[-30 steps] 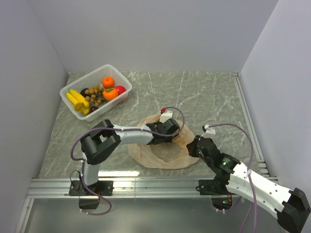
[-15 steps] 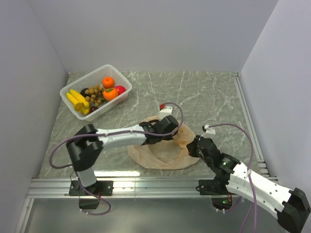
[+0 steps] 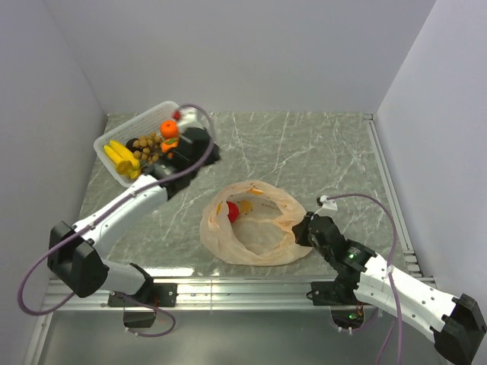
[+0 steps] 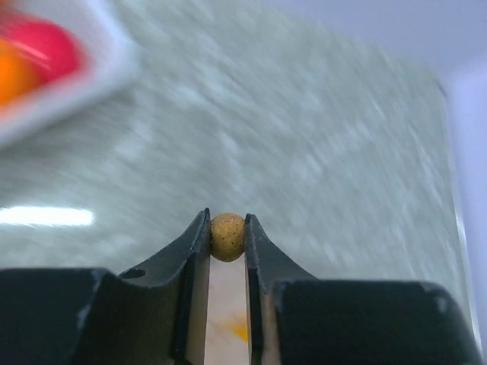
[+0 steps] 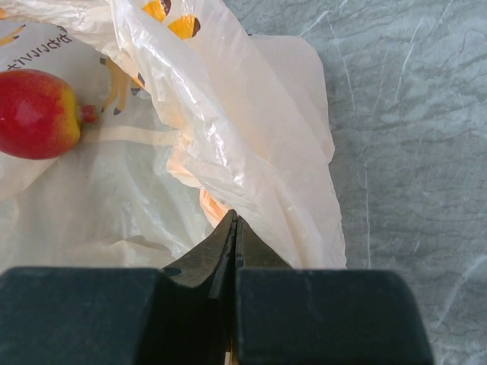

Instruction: Untie the knot of the plastic bag and take out the fruit

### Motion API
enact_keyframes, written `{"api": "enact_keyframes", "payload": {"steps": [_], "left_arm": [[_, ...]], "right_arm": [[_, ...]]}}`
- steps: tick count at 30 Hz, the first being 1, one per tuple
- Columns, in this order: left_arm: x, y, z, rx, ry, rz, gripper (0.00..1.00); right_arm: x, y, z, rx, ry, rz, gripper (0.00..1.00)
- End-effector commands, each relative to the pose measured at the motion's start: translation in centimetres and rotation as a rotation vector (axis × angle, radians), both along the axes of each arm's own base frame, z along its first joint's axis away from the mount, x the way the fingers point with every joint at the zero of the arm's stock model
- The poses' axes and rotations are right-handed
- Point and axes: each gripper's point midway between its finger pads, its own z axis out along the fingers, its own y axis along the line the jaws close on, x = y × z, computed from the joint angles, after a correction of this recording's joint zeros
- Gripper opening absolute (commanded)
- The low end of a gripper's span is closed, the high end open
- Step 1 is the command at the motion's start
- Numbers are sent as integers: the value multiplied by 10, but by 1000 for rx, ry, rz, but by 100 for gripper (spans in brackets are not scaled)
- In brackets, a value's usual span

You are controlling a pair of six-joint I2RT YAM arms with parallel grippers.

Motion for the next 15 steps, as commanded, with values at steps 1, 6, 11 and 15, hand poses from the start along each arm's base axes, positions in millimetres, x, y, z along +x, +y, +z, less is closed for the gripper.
{"api": "enact_keyframes", "payload": {"steps": [1, 6, 11, 15], "left_arm": [[36, 86, -5, 61, -16, 184, 13], [80, 199, -31, 84, 35, 422, 19], [104, 248, -54, 91, 80, 517, 40], [114, 262, -60, 127, 101, 548, 80]], "right_arm": [[6, 2, 7, 3, -35, -8, 0], [6, 2, 6, -2, -32, -4, 0], [6, 1, 6, -8, -30, -7, 0], [6, 3, 6, -8, -31, -1, 0]]}}
